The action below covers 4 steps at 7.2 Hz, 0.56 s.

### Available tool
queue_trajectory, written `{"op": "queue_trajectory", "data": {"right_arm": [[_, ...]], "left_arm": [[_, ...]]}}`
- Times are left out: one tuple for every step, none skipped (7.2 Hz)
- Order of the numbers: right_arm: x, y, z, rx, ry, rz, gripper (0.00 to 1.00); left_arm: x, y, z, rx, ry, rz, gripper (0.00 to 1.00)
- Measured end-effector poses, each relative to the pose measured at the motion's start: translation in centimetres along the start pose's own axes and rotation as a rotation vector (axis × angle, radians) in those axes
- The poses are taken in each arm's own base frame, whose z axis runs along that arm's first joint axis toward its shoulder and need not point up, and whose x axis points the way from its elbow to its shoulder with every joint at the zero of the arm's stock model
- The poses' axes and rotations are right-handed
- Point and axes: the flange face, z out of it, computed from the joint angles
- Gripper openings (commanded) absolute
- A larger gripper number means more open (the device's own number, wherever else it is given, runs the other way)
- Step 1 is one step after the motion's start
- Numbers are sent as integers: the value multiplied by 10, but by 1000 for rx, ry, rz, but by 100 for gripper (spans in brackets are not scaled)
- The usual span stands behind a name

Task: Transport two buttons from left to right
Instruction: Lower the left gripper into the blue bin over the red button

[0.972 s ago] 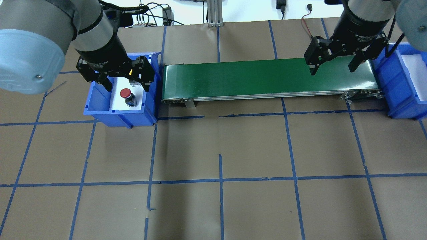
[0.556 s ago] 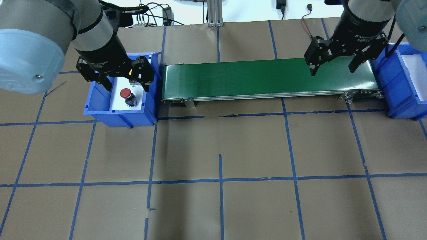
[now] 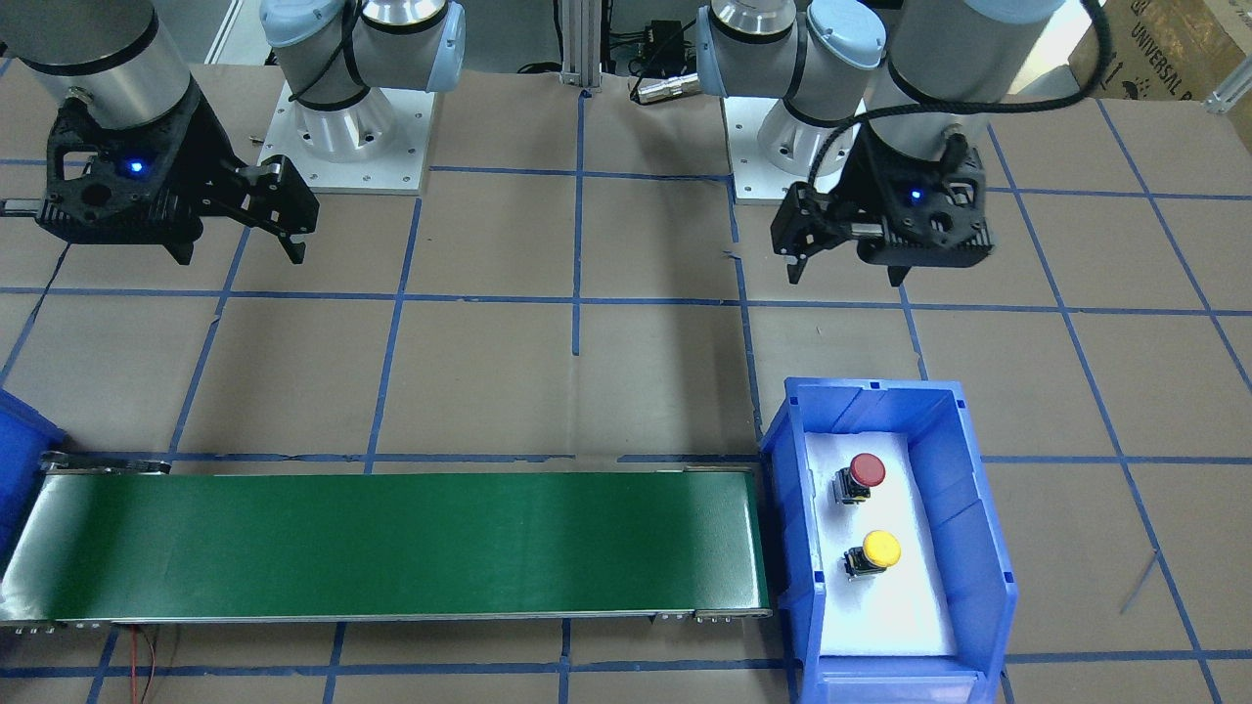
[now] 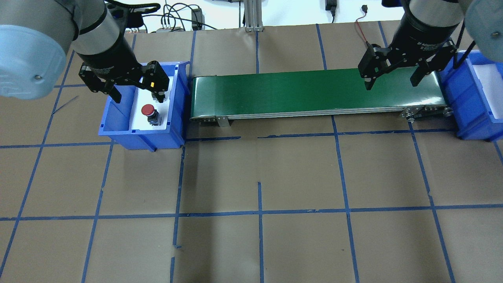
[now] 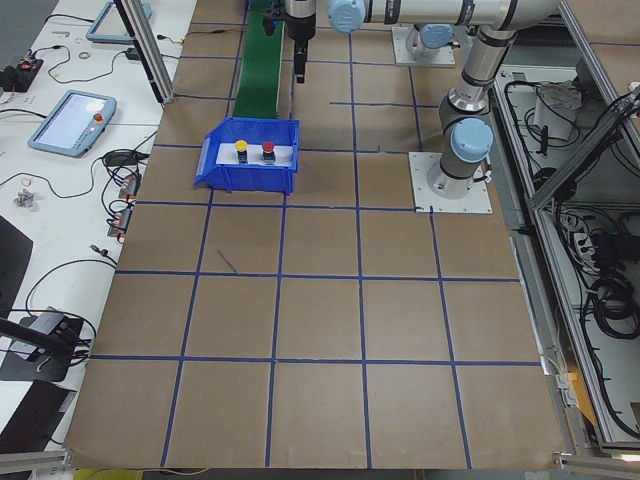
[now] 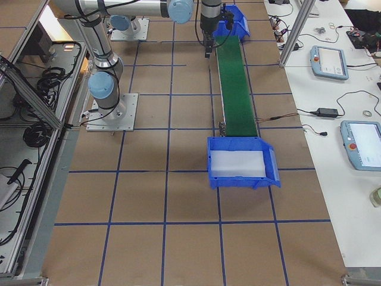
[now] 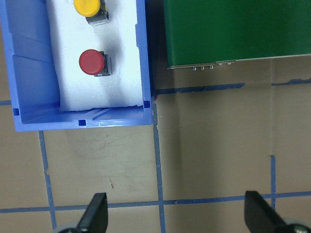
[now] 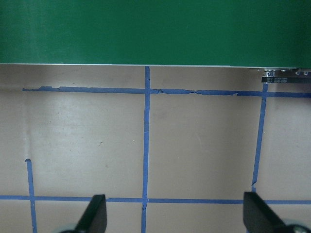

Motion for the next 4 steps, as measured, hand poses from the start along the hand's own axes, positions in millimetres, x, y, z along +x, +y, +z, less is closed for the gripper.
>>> {"op": "queue_trajectory", "data": {"right_arm": [[0,1,3,-7,0,0,100],[0,1,4,-11,1,0,100],[0,1,5,-12,1,0,100],[1,1,6,-10,2,-1,100]], "left_arm": [[-26,-25,15,-1,5,-38,99],[-43,-53,35,0,7,-53,99],[-53,-79,63,-3,7,-47,98],[-58,-98,95,-15,10,-36,96]]}}
